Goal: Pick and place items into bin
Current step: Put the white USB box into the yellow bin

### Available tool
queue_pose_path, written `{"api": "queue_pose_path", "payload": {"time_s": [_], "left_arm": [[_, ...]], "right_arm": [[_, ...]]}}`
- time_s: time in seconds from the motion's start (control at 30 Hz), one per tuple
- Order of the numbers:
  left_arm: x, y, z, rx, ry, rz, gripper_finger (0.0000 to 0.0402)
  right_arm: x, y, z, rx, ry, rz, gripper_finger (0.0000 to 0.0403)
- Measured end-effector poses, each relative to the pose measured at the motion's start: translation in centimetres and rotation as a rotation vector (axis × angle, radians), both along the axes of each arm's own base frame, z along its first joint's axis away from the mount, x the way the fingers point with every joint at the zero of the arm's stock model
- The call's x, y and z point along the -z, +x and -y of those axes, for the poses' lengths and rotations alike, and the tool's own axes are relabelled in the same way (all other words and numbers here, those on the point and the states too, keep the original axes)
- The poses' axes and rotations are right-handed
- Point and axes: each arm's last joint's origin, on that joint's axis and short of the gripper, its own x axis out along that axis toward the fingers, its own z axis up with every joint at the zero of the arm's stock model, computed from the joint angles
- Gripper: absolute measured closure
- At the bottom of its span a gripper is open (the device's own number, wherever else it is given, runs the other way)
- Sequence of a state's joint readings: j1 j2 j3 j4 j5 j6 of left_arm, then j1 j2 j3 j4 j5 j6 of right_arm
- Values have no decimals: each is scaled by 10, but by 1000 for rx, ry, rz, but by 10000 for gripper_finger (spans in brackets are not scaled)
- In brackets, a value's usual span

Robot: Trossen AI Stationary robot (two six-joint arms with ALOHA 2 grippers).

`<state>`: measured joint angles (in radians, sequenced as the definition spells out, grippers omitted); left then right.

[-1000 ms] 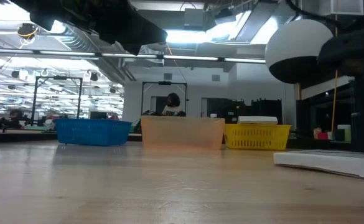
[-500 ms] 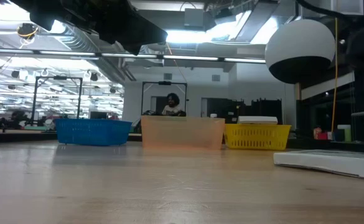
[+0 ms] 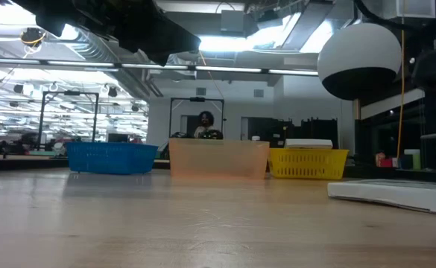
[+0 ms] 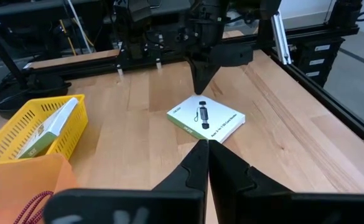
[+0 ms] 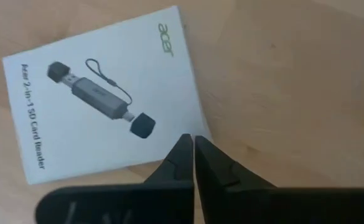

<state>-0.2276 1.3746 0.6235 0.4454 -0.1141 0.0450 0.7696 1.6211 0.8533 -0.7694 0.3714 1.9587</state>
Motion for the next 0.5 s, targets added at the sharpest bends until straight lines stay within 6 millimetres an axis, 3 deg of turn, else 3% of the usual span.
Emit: {"api": "queue_pose_path", "payload": {"time_s": [0.5], "left_arm": [[0,0,0,-2,1,0,393]], "right_arm": [[13,-4,4,21,27,40,403]]}}
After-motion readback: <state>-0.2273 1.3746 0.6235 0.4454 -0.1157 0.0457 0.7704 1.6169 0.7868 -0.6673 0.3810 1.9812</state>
